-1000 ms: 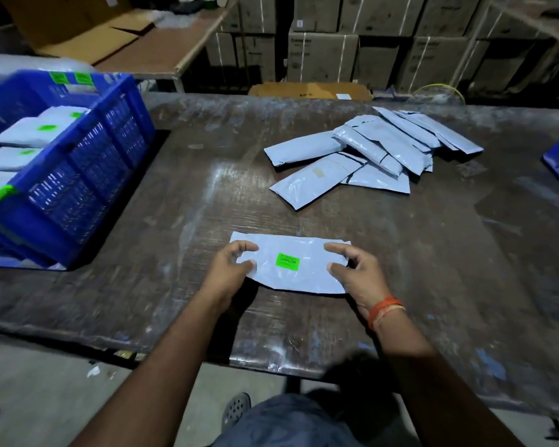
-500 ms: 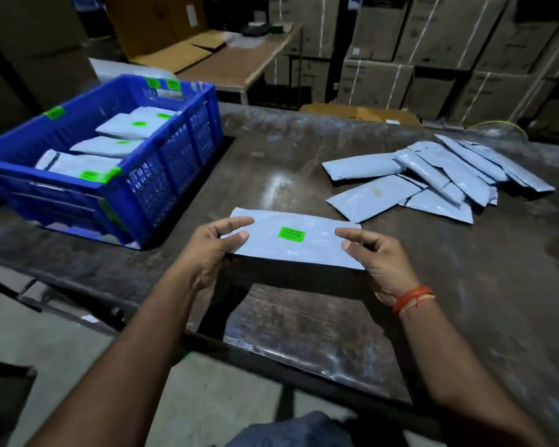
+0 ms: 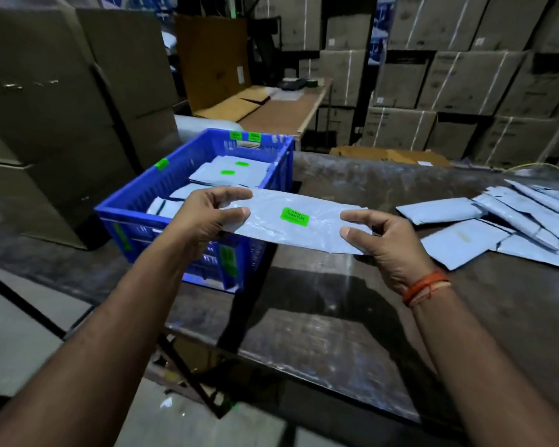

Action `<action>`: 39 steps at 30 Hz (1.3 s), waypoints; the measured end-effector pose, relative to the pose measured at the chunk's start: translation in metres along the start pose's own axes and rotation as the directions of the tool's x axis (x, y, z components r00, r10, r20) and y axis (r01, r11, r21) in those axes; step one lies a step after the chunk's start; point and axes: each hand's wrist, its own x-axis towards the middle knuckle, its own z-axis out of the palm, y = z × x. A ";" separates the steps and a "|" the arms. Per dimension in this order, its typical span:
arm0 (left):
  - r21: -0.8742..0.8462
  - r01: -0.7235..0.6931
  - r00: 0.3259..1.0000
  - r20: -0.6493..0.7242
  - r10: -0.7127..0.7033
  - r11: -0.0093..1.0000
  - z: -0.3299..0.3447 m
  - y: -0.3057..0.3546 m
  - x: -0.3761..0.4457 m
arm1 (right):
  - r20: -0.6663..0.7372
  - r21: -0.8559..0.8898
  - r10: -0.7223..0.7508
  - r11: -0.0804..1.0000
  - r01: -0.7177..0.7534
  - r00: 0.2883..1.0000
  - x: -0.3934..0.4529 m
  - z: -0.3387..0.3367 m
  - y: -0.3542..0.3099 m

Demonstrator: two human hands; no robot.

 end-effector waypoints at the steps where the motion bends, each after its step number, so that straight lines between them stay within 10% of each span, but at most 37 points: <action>1: -0.001 -0.007 1.000 -0.005 0.007 1.000 -0.013 0.003 0.006 | 0.005 -0.004 -0.002 1.000 0.002 1.000 0.007 0.015 -0.004; 20: 0.294 0.059 0.990 -0.139 -0.018 0.954 -0.166 -0.010 0.196 | 0.095 -0.248 -0.044 0.967 0.067 0.995 0.214 0.186 0.000; 39: 0.573 0.008 0.999 -0.042 0.019 0.820 -0.172 -0.051 0.385 | -0.295 -0.576 0.147 0.761 -0.299 0.944 0.358 0.257 0.037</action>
